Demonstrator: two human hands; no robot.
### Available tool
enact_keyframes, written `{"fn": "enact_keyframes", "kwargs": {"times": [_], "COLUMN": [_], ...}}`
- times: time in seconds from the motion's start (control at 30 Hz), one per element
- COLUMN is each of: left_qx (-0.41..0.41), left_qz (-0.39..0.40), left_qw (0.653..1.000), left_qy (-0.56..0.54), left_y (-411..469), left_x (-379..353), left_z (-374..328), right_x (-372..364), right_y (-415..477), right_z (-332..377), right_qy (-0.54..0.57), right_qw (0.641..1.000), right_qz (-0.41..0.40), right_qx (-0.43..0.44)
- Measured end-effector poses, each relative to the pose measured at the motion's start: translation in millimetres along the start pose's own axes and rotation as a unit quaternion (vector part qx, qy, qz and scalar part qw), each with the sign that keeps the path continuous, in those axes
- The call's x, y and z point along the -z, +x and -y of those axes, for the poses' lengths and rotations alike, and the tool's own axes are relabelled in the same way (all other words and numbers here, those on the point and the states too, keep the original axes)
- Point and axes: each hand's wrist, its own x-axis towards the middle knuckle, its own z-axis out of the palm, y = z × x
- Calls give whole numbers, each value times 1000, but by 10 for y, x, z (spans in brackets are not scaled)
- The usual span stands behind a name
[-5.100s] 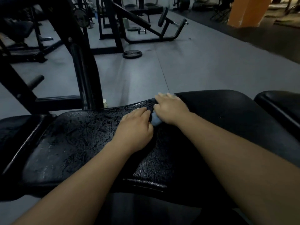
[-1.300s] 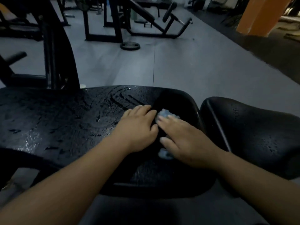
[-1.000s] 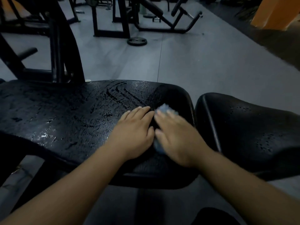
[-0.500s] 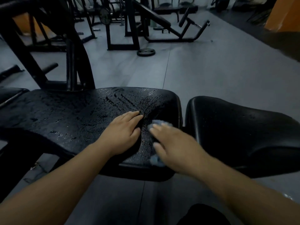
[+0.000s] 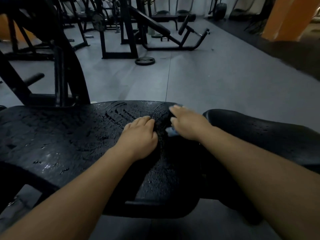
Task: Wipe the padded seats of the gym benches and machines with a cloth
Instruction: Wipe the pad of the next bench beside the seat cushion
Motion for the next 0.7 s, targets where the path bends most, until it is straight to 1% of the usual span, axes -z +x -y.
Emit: {"fn": "enact_keyframes", "kwargs": {"times": [0.07,0.13,0.2,0.27,0.33,0.4,0.47,0.5,0.57,0.63,0.67,0.7], "left_qx": [-7,-10,-8,-9,-11,-7,-6,-5,-8,-19,-23,-26], "left_qz": [4,-2,-12,-13,-5,4,14,17,23,35,43,46], "left_qw": [1000,1000,1000,999,1000,1000,1000,1000,1000,999,999,999], "left_qy": [-6,-15,-26,-29,-21,-14,-4,-1,3,6,6,9], "left_y": [57,97,94,67,68,84,117,124,116,88,74,54], "left_x": [-5,0,1,-16,-24,5,41,49,62,84,87,85], "left_z": [1,-19,-51,-72,-64,-73,-112,-126,-125,-86,-66,-54], "right_x": [-30,-108,-161,-189,-174,-109,-106,-114,-168,-231,-223,-202], "right_y": [373,568,472,130,-174,-193,-81,-82,-329,-907,-1203,-1404], "right_z": [95,280,367,315,165,41,64,154,373,547,559,508], "right_qy": [-4,5,22,36,21,-3,7,6,13,29,49,64], "right_qw": [1000,999,998,994,993,998,999,998,996,993,991,991], "right_qz": [-5,-30,-57,-53,-34,-21,-41,-57,-84,-78,-67,-57], "right_qx": [-24,-21,35,92,114,57,-13,-21,13,85,104,106]}}
